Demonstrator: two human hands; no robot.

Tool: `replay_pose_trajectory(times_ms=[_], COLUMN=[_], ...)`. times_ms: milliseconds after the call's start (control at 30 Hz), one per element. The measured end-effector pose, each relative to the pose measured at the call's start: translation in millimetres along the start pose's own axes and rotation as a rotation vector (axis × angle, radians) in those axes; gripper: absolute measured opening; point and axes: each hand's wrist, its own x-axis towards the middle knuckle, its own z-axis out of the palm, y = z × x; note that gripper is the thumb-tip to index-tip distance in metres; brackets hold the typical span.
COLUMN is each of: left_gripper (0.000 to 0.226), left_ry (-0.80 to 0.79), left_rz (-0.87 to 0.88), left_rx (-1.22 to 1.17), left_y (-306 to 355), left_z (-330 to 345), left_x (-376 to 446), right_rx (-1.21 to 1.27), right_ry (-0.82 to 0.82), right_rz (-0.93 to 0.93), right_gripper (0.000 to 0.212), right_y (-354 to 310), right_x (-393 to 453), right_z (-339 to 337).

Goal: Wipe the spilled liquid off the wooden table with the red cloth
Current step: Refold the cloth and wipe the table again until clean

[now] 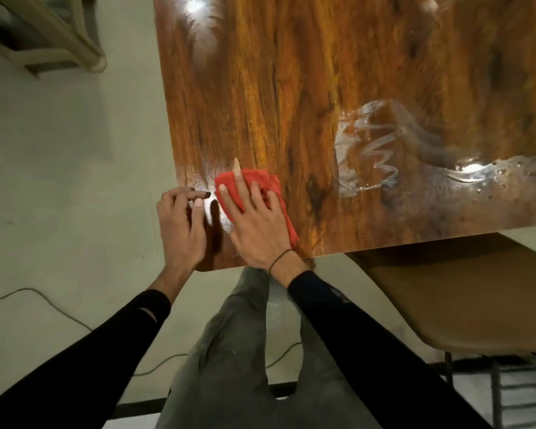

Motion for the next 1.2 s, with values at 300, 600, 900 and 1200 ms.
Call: replay_pose_trajectory(times_ms=[300,600,900,1200], left_gripper=[0.046,0.050,0.056,0.057], left_ry=[-0.002,-0.141,-0.179,-0.120], left_rz=[0.034,0.256,0.400,0.425], left_rx=[0.095,0.206,0.436,0.440], left_y=[21.5,92.2,113.6,108.5], left_z=[25.7,91.6,111.2,117.1], left_x=[9.8,18.1,49.3,51.6], right_rx=[0.042,0.013,0.040,0.046], right_ry=[0.055,0.170,0.216,0.223], right_rz=[0.056,0.298,0.678,0.732], right_gripper=[0.068,0.069,0.073,0.076], right_y=[34.1,182.0,300.5,222.7], right_x=[14.6,35.6,34.1,12.9], right_z=[-9.5,-49.3,-78.5,-58.4])
